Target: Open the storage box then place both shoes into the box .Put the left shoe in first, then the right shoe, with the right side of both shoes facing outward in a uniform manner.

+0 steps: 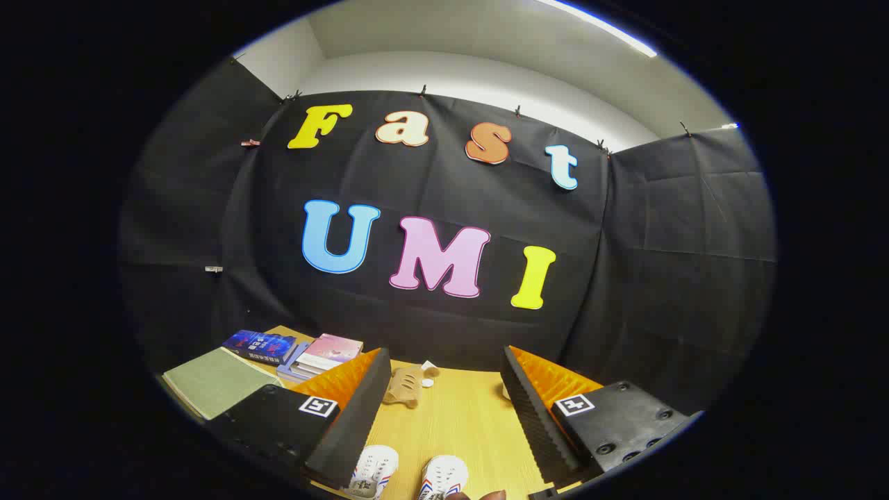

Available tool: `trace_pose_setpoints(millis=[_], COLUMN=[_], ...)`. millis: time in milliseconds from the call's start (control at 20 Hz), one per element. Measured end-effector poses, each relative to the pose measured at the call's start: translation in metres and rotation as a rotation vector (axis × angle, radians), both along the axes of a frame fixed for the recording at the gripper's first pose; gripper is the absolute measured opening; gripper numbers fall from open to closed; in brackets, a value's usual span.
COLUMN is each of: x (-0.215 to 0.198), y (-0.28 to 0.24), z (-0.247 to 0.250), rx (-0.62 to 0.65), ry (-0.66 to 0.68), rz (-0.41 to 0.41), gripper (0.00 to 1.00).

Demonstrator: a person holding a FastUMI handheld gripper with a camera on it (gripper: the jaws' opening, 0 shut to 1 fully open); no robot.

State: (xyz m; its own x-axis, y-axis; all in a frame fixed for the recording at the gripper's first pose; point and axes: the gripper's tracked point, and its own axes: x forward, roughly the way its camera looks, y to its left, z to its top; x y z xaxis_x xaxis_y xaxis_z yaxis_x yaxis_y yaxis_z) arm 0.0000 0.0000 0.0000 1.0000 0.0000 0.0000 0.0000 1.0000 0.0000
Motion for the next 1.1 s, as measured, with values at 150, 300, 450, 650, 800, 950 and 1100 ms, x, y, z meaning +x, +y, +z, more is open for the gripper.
trace_pose_setpoints(millis=[150, 300, 450, 650, 800, 950, 1100], x=[-0.001, -0.001, -0.002, -0.004, -0.003, -0.002, -0.001], y=[0.001, 0.002, 0.003, 0.004, 0.005, 0.010, 0.033], z=[-0.001, -0.004, -0.008, -0.010, -0.013, -0.013, -0.011], rx=[0.001, 0.003, 0.005, 0.006, 0.002, -0.005, 0.029], ry=[0.006, 0.018, 0.028, 0.034, 0.039, 0.038, 0.035], rz=[-0.004, -0.008, -0.013, -0.012, -0.007, 0.007, 0.097], gripper=[0.97, 0.97, 0.97, 0.97, 0.97, 0.97, 0.97])
